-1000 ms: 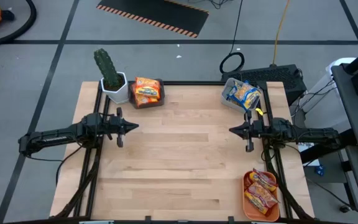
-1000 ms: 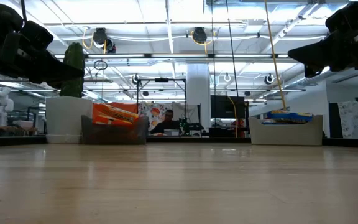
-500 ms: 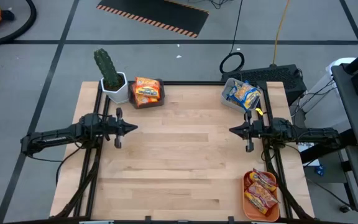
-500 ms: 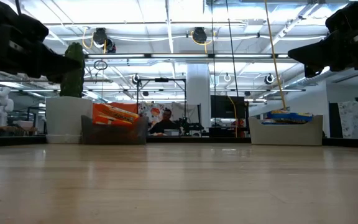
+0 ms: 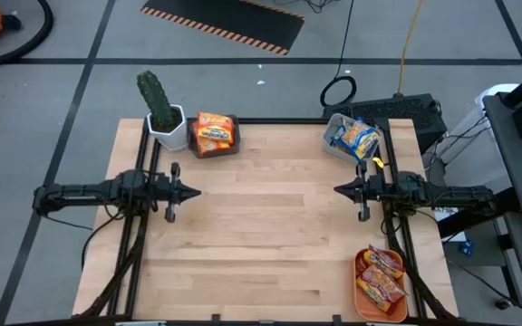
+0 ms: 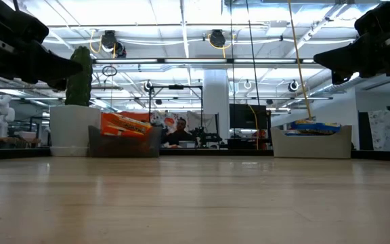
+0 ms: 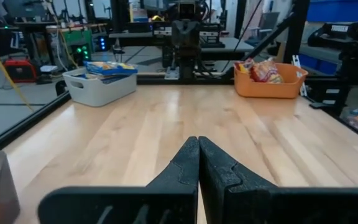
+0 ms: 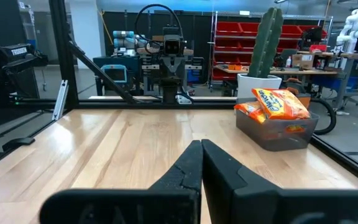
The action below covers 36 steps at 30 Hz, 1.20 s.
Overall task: Sort Maruchan noodles
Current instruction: Return to Home Position
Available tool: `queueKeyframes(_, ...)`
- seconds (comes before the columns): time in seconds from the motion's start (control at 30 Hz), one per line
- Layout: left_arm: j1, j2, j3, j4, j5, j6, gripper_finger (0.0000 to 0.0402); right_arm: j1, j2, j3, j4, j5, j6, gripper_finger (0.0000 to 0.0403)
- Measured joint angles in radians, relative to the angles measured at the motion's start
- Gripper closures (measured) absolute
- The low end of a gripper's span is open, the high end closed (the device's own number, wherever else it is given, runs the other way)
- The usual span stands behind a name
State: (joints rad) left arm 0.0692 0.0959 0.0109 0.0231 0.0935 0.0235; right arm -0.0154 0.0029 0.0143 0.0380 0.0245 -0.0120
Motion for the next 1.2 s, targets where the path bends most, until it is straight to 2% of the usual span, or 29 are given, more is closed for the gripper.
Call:
queueKeyframes(0.2,-0.096,0.0,0.0,-0.01,-0.108,0.009,0.0401,0.0,0.0,0.0,0.001,0.0,0.0,0.0403)
queueKeyframes(0.4,-0.14,0.0,0.0,-0.006,-0.147,0.033,0.0401,0.0,0.0,0.0,0.001,0.0,0.0,0.0403)
queueKeyframes(0.63,-0.143,-0.093,0.0,-0.006,-0.142,0.102,0.0401,0.0,0.0,0.0,0.001,0.0,0.0,0.0403)
queueKeyframes(1.2,-0.094,-0.08,0.001,-0.011,-0.133,0.095,0.0401,0.0,0.0,0.0,-0.001,0.0,0.0,0.0403)
